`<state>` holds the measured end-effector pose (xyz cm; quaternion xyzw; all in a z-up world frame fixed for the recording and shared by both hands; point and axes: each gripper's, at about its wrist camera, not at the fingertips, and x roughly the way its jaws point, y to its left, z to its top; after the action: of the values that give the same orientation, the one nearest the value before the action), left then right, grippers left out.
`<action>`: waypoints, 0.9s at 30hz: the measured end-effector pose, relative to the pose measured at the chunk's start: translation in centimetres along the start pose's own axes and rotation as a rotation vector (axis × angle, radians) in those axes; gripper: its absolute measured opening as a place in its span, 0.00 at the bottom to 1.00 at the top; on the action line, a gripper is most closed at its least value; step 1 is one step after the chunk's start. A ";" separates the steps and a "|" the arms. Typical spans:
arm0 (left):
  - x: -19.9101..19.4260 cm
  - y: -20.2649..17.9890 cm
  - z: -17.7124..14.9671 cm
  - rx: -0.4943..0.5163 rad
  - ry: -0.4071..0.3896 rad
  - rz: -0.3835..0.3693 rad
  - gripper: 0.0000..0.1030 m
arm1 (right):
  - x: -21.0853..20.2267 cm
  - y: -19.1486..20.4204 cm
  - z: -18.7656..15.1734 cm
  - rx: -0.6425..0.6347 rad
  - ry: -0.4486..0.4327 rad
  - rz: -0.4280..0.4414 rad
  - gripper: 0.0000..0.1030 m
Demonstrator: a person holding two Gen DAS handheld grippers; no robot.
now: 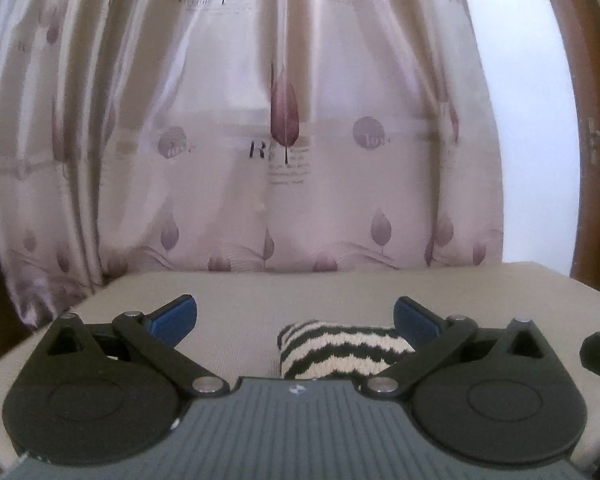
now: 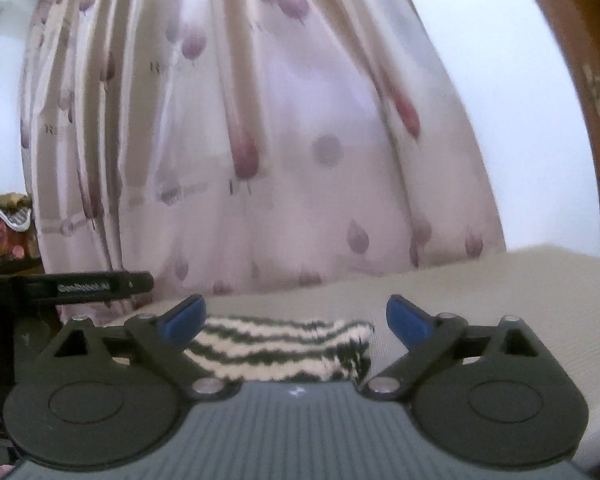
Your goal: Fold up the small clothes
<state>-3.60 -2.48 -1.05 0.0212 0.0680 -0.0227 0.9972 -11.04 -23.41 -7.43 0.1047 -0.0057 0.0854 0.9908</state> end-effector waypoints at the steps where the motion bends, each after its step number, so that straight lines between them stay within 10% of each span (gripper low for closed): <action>1: -0.6 -0.1 0.3 0.006 -0.020 0.006 1.00 | -0.4 0.0 0.3 0.003 -0.018 0.002 0.99; 27: -2.5 -0.1 1.3 -0.086 0.052 -0.048 1.00 | -2.2 2.4 1.1 -0.070 -0.003 0.012 0.99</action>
<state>-5.93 -2.53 0.62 -0.0228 0.0952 -0.0429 0.9943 -13.64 -21.69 -5.96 0.0701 -0.0106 0.0911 0.9933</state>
